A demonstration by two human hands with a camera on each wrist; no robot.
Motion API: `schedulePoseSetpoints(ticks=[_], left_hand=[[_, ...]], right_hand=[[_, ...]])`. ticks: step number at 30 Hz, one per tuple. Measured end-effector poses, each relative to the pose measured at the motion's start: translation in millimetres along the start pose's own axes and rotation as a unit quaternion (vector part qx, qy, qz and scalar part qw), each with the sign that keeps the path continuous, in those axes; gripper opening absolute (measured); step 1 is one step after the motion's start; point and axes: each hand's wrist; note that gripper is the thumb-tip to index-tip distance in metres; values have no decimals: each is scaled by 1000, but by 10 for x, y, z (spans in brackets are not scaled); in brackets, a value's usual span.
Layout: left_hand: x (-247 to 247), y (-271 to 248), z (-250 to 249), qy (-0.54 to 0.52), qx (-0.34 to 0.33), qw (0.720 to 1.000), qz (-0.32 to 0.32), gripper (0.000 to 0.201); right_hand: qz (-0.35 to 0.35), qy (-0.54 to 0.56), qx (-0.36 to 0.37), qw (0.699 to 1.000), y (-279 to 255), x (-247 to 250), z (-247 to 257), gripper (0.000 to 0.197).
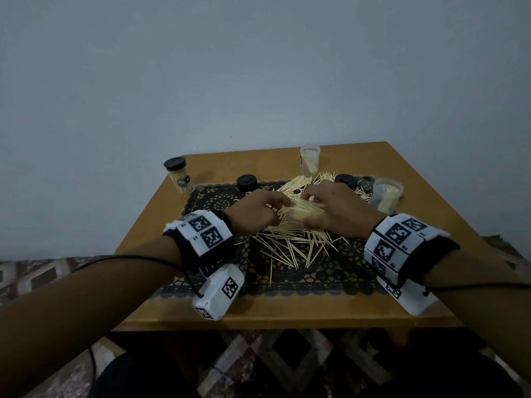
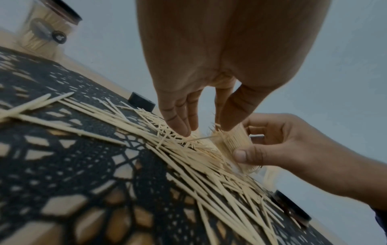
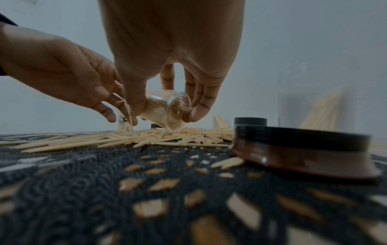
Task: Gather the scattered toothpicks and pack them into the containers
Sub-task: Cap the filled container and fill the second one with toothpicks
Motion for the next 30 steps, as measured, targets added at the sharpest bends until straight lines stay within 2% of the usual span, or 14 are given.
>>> schedulePoseSetpoints(ticks=[4, 8, 12, 14, 16, 18, 19, 22, 24, 30], left_hand=[[22, 8, -2, -45, 16, 999, 24, 40], [40, 0, 43, -108, 23, 994, 14, 34], [44, -7, 52, -59, 0, 998, 21, 43], [38, -17, 51, -83, -6, 997, 3, 39], [46, -15, 70, -108, -3, 993, -48, 30], [69, -7, 83, -98, 9, 991, -93, 22], [78, -11, 76, -92, 16, 992, -87, 24], [81, -34, 19, -86, 33, 996, 2, 34], [49, -21, 10, -75, 24, 997, 13, 36], [-34, 15, 7, 47, -32, 995, -76, 5]], right_hand=[[-1, -7, 5, 1000, -2, -6, -4, 52], [-8, -7, 7, 1000, -3, -6, -2, 54], [-6, -4, 10, 1000, -2, -6, -7, 51], [-7, 2, 9, 1000, 4, -14, -20, 50], [-8, 7, 5, 1000, 10, -25, -37, 48], [-3, 8, 1, 1000, 12, -34, -45, 48], [-1, 8, 0, 1000, 12, -35, -46, 49], [-4, 9, -3, 1000, 13, -34, -39, 50], [-3, 10, -2, 1000, 11, -29, -32, 49], [3, 8, 5, 1000, -6, -17, 1, 47]])
Point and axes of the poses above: each hand's wrist, its own y-axis towards the middle knuckle, its own x-axis out of the back of the hand, z = x × y, and after that the axes turned 2 degrees about y, right-handed
